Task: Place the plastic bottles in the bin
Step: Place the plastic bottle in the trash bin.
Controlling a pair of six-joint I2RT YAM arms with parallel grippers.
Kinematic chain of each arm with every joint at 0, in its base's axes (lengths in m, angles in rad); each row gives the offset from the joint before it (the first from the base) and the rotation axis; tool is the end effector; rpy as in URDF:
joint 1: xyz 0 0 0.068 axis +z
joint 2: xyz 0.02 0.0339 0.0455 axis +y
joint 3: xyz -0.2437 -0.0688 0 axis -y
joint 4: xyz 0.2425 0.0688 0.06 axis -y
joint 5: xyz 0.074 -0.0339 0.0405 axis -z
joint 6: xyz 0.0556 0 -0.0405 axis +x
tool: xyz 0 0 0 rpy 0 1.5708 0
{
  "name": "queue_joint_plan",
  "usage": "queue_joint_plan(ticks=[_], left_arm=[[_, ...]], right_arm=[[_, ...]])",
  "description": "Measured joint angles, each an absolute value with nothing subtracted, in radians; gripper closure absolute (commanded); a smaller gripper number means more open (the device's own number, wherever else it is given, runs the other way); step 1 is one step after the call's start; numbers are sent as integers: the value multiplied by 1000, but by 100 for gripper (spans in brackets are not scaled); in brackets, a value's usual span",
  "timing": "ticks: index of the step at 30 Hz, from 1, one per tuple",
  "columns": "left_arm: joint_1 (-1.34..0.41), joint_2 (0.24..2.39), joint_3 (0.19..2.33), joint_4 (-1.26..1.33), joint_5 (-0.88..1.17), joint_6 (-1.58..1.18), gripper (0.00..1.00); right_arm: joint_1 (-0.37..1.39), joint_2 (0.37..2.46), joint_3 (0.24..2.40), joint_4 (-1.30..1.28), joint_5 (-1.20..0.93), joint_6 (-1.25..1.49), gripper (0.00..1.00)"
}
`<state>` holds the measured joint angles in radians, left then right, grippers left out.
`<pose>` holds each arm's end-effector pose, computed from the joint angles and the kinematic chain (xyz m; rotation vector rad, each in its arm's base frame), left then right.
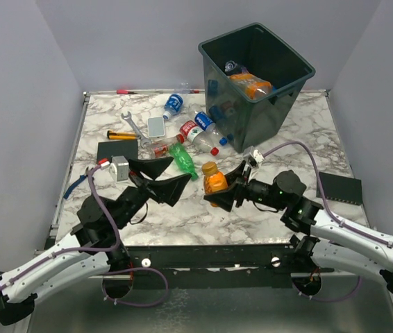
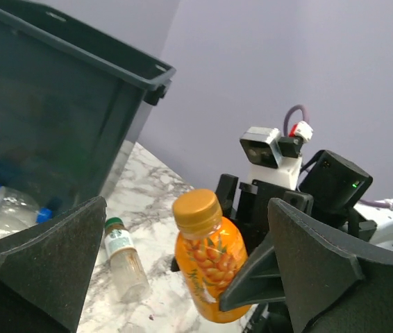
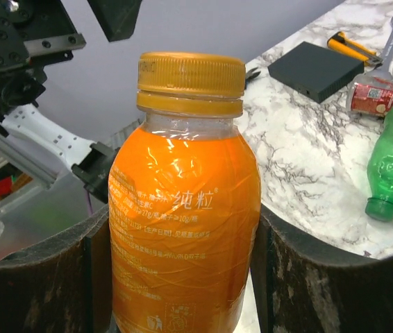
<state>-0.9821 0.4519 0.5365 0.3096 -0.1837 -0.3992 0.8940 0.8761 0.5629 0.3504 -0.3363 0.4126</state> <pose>0.0951 -0.1242 0.3496 0.1931 1.2419 -1.1005 0.1357 0.1983 0.2878 -0.6794 1.5417 1.2704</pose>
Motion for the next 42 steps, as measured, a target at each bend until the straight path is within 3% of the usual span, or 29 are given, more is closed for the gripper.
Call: queue_joint_plan(ticks=[11,16,19,21,26,28,34,39,42], left_arm=[[-982,730,587,282,-29,-469,2],[-982,738,595,281,-7,-478,24],[-982,759,604,289,22,-492,51],[-983,777,608,299,47,-499,64],[-982,784,584,323,68,-509,76],[-982,776,561,325,67,-510,81],[-982,699,526,317,13,-459,86],[-982,682,547,313,17,-307,81],[-982,710,569,300,74,-186,81]], right_arm=[[1011,942,479,630,-214,440,62],[1041,953,478,664,-167,414,61],[1050,955,478,665,-144,392,44],[1051,956,478,654,-130,382,32],[1056,947,479,616,-119,381,1],[1060,925,480,574,-120,381,0],[1061,767,538,297,-120,384,0],[1061,585,641,28,-52,403,0],[1061,577,771,-88,30,447,5]])
